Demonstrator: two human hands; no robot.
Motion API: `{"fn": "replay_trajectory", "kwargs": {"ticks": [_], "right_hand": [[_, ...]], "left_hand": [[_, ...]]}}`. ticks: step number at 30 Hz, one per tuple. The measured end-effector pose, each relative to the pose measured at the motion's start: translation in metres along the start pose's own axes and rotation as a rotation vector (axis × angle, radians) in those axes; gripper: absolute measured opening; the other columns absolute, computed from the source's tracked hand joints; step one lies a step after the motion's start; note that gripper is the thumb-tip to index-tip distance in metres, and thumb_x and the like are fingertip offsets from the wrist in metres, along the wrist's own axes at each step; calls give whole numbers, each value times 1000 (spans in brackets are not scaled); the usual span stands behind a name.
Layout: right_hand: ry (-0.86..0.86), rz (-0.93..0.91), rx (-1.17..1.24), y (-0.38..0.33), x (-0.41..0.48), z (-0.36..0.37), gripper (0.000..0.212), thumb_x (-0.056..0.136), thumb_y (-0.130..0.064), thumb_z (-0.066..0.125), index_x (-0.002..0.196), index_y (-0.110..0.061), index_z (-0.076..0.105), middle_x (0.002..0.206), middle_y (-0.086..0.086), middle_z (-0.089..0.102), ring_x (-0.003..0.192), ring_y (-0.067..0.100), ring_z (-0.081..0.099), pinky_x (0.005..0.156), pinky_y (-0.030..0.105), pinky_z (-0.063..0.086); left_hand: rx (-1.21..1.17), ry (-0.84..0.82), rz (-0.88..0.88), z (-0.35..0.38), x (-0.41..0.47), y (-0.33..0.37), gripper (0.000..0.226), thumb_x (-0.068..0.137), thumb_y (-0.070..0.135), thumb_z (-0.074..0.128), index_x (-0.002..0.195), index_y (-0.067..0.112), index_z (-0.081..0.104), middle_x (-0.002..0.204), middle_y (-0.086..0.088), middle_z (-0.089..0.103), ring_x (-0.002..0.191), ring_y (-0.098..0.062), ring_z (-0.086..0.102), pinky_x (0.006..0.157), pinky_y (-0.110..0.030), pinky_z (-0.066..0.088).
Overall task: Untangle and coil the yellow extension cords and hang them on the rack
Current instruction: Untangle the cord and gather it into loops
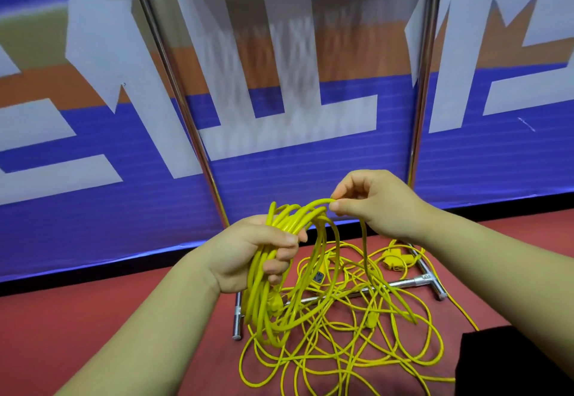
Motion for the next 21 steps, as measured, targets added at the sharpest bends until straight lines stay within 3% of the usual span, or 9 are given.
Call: {"fn": "replay_trajectory", "kwargs": {"ticks": [2, 5, 8, 10, 12, 14, 17, 21], "right_hand": [[-1, -5, 4, -1, 0, 1, 10, 81, -14, 81, 85, -12, 71, 80, 8, 75, 71, 14, 69, 72, 27, 56], [-20, 4, 26, 2, 1, 2, 12, 82, -13, 80, 88, -10, 70, 83, 9, 75, 77, 21, 71, 75, 32, 56], [-156, 71, 94, 22, 1, 13, 21, 82, -8, 80, 94, -11, 62, 85, 15, 69, 73, 16, 64, 71, 30, 52], [-210, 132, 80, 42, 1, 20, 29, 79, -6, 81, 95, -13, 58, 90, 19, 69, 78, 20, 65, 76, 38, 54], [-210, 182, 10, 60, 1, 23, 33, 76, -5, 82, 94, -15, 55, 92, 11, 72, 85, 24, 68, 87, 50, 54], [-219, 220, -85, 75, -1, 27, 35, 76, -8, 82, 93, -16, 53, 94, 5, 74, 91, 27, 70, 91, 52, 54], [-250, 302, -213, 94, -4, 34, 39, 75, -16, 85, 95, -15, 51, 95, 5, 73, 93, 32, 70, 85, 51, 55], [-211, 327, -410, 105, -2, 41, 44, 75, -29, 84, 93, -17, 45, 84, 3, 60, 65, 24, 53, 65, 42, 49]], "left_hand": [[-52, -13, -41, 2, 1, -3, 7, 86, 14, 66, 88, 9, 61, 52, 2, 40, 32, -5, 34, 38, -18, 31], [-44, 82, -10, -2, 1, 2, 21, 84, 34, 66, 76, 15, 58, 50, 4, 31, 31, -3, 27, 37, -16, 25], [-47, 135, 94, -3, -3, 17, 23, 82, 35, 66, 74, 15, 57, 49, 3, 31, 30, -4, 26, 37, -17, 25], [-39, 164, 169, -8, -8, 26, 23, 81, 34, 65, 74, 14, 56, 48, 3, 30, 30, -5, 25, 37, -18, 24], [-59, 190, 228, -12, -13, 34, 23, 82, 32, 64, 75, 13, 55, 47, 3, 29, 30, -4, 25, 37, -17, 24], [-98, 201, 275, -18, -16, 39, 22, 83, 31, 64, 75, 14, 54, 47, 4, 29, 29, -4, 26, 36, -17, 24], [-139, 192, 330, -24, -20, 45, 23, 89, 28, 67, 77, 14, 54, 46, 5, 30, 30, -4, 27, 36, -16, 27], [-168, 155, 390, -27, -26, 50, 22, 90, 30, 62, 77, 15, 54, 46, 6, 32, 30, -3, 29, 37, -17, 29]]}}
Point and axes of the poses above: each hand's wrist, its own x-axis towards the middle knuckle, its own z-axis out of the palm, y = z × x, the point moved 8 cm from there along x, towards the middle knuckle
